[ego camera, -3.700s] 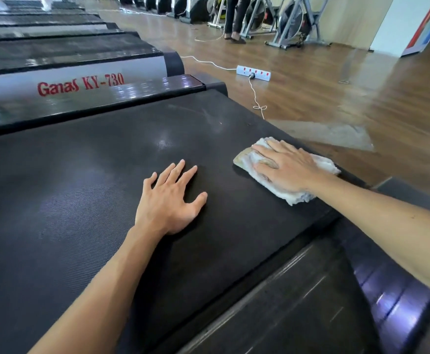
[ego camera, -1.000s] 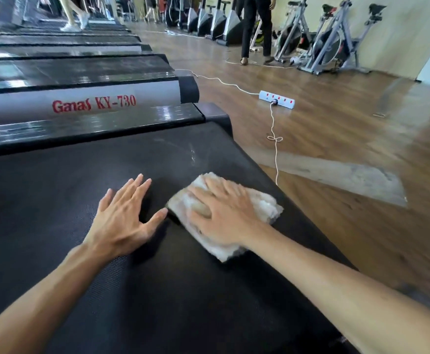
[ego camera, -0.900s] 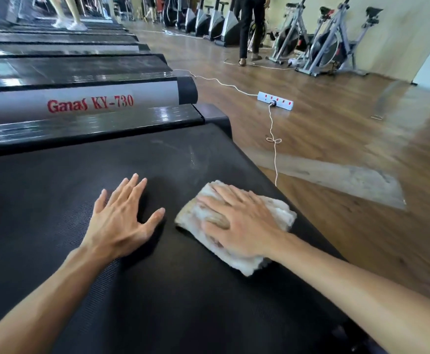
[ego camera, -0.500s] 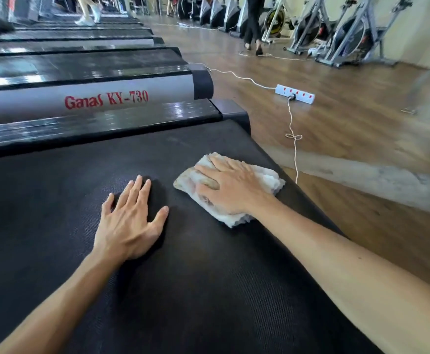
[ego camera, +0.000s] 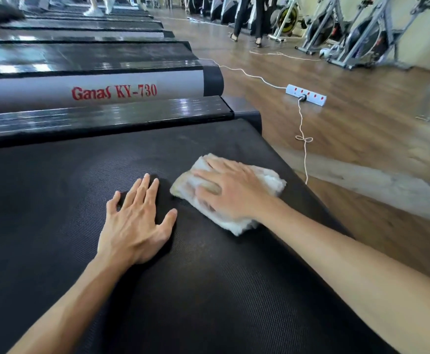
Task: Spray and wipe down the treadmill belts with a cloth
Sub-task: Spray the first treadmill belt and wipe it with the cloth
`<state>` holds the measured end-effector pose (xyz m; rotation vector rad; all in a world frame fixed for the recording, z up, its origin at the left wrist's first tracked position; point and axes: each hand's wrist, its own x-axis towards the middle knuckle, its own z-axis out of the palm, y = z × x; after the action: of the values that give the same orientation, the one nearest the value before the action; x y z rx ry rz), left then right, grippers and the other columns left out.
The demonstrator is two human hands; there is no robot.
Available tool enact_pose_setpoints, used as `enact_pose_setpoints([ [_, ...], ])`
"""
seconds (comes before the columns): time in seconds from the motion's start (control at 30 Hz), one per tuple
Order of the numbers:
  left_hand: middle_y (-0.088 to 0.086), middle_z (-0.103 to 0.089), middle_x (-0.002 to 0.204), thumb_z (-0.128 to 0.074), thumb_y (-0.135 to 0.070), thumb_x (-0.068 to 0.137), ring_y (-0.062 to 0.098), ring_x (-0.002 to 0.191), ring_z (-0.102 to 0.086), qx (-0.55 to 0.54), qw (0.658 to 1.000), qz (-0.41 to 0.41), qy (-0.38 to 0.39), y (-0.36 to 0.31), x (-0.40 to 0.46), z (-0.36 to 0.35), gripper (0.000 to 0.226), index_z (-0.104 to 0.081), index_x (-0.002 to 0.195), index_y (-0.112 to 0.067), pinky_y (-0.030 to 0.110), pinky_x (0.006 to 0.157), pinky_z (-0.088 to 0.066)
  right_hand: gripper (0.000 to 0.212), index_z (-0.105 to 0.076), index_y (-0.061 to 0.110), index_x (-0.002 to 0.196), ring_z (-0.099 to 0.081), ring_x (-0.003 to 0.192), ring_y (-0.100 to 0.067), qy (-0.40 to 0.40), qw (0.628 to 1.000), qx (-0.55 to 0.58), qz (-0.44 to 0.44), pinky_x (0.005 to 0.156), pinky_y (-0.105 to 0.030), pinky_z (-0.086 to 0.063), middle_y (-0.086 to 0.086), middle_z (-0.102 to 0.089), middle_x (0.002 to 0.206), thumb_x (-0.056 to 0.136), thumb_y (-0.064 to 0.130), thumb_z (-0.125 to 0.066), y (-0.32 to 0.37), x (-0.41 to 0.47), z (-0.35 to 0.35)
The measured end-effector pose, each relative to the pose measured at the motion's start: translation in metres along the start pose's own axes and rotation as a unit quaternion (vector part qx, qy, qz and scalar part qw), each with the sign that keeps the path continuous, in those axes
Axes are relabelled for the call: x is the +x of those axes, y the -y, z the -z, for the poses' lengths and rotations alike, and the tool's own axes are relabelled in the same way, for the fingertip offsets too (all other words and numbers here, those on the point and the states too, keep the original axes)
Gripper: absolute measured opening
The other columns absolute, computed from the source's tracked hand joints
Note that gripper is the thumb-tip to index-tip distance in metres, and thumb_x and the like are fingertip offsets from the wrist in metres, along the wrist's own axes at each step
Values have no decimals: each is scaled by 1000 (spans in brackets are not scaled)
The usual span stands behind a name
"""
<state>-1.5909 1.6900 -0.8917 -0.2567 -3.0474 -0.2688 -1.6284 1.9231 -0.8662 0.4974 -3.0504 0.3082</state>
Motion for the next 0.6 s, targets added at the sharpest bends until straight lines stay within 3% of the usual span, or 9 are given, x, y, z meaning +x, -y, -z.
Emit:
enact_pose_setpoints([
  [0.07,-6,6,170,2,-74,76,7,155,9,2,1000,1,-2,-1,0,0,101,-5,163,-23,43,127,1,60,-38,49,154,-13,156,-10,7,1000,17,1,126,-39,-10,15,-14,171,95,59,-39,-14,-28,6],
  [0.13,-5,6,171,2,-74,76,7,156,8,3,1000,2,-1,-1,-1,0,101,-5,163,-23,43,127,1,56,-41,50,150,-21,153,-13,-5,999,-4,-46,123,-42,-16,17,-24,167,95,60,-37,-37,-17,9],
  [0.27,-5,3,171,1,-75,76,7,156,6,1,1000,3,-4,-1,-1,1,102,-8,163,-22,43,126,0,59,-45,38,146,-38,142,-27,-34,989,-42,-137,116,-52,-29,2,-41,155,93,59,-27,-40,54,6],
  [0.4,-2,3,171,-2,-76,77,9,156,5,1,1000,6,-4,-1,0,1,104,-9,163,-17,43,127,-2,66,-43,40,151,-31,147,-29,-10,998,-44,-45,120,-53,-22,-1,-32,163,91,61,-26,3,62,-4],
  [0.5,3,7,171,-1,-75,76,13,157,8,8,1000,19,-3,-2,-2,1,107,-4,163,-12,41,127,-1,69,-40,45,152,-20,155,-17,11,999,2,48,124,-46,-17,8,-21,170,86,64,-28,2,20,-4],
  [0.6,7,9,170,2,-75,75,15,157,10,14,1000,27,-2,-5,-3,1,110,-1,162,-8,41,126,0,68,-40,48,152,-22,152,-12,19,1000,12,16,122,-46,-18,16,-24,166,87,65,-28,-31,13,4],
])
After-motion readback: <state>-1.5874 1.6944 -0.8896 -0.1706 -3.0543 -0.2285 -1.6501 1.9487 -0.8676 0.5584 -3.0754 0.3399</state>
